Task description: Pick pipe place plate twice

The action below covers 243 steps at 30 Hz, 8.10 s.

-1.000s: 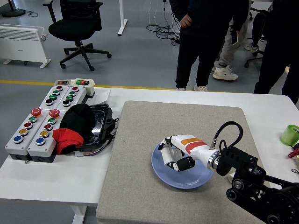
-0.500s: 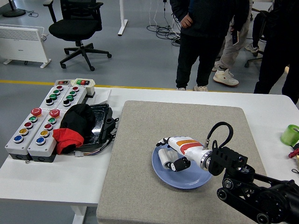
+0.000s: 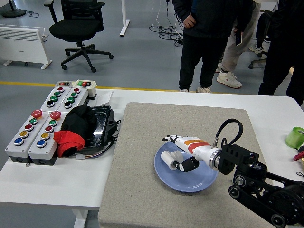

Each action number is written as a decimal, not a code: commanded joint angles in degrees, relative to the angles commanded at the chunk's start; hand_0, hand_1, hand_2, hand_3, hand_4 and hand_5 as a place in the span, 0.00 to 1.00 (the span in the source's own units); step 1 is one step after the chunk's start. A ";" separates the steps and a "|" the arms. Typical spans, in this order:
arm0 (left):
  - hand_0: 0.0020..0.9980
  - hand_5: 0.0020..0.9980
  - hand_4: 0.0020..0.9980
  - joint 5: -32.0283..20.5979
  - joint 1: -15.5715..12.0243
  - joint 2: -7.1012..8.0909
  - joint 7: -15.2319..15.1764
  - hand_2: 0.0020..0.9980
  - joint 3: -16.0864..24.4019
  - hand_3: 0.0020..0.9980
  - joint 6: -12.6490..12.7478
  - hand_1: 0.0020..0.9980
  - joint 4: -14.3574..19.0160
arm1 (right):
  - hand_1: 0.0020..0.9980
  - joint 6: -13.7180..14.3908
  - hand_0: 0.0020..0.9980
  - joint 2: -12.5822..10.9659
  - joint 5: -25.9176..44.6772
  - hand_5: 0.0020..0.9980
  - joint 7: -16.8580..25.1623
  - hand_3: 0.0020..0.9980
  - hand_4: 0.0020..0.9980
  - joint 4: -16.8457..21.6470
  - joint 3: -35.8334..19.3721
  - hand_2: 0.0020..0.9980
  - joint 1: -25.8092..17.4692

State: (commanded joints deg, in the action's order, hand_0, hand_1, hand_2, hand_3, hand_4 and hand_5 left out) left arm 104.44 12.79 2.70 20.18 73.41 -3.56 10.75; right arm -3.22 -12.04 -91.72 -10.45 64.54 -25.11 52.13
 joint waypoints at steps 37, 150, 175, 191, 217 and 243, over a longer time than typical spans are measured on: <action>0.73 1.00 0.41 -0.23 0.74 0.03 -0.37 0.70 -0.20 0.65 0.84 0.74 -0.20 | 0.93 -20.78 1.00 -22.14 -7.04 0.29 -8.03 1.00 0.71 19.86 -20.02 1.00 -15.33; 0.73 1.00 0.41 0.51 -0.14 -0.12 -0.44 0.71 -0.55 0.65 0.09 0.74 -0.06 | 0.69 -10.96 0.68 -12.41 -9.91 0.18 0.42 0.76 0.57 15.74 -12.14 0.71 -9.44; 0.73 1.00 0.41 -0.26 0.49 0.08 -0.45 0.70 -0.92 0.65 -0.05 0.74 -0.11 | 0.89 -11.16 0.95 -10.10 -14.24 0.16 -0.31 0.94 0.61 11.35 -8.90 1.00 -7.74; 0.73 1.00 0.41 -0.19 0.63 0.03 -0.52 0.70 -0.90 0.65 -0.19 0.74 -0.14 | 0.92 -6.03 0.96 -10.75 -11.77 0.17 0.90 0.96 0.61 11.97 -15.43 1.00 -9.87; 0.73 1.00 0.41 1.63 -0.37 -0.19 -0.59 0.70 -0.04 0.65 -0.33 0.74 -0.07 | 0.82 14.25 0.85 -11.37 47.36 0.51 8.68 0.87 0.59 10.58 -43.27 0.91 -25.85; 0.73 1.00 0.41 0.79 0.03 -0.07 -0.52 0.70 -0.43 0.65 -0.30 0.74 -0.12 | 0.81 14.60 0.85 -10.76 70.50 0.53 7.44 0.86 0.58 9.89 -44.83 0.91 -27.16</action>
State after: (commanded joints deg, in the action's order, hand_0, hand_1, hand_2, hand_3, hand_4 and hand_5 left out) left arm 105.24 12.82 2.62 19.66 72.98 -3.86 10.64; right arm 11.38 -22.80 -21.22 -3.01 74.43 -69.94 24.97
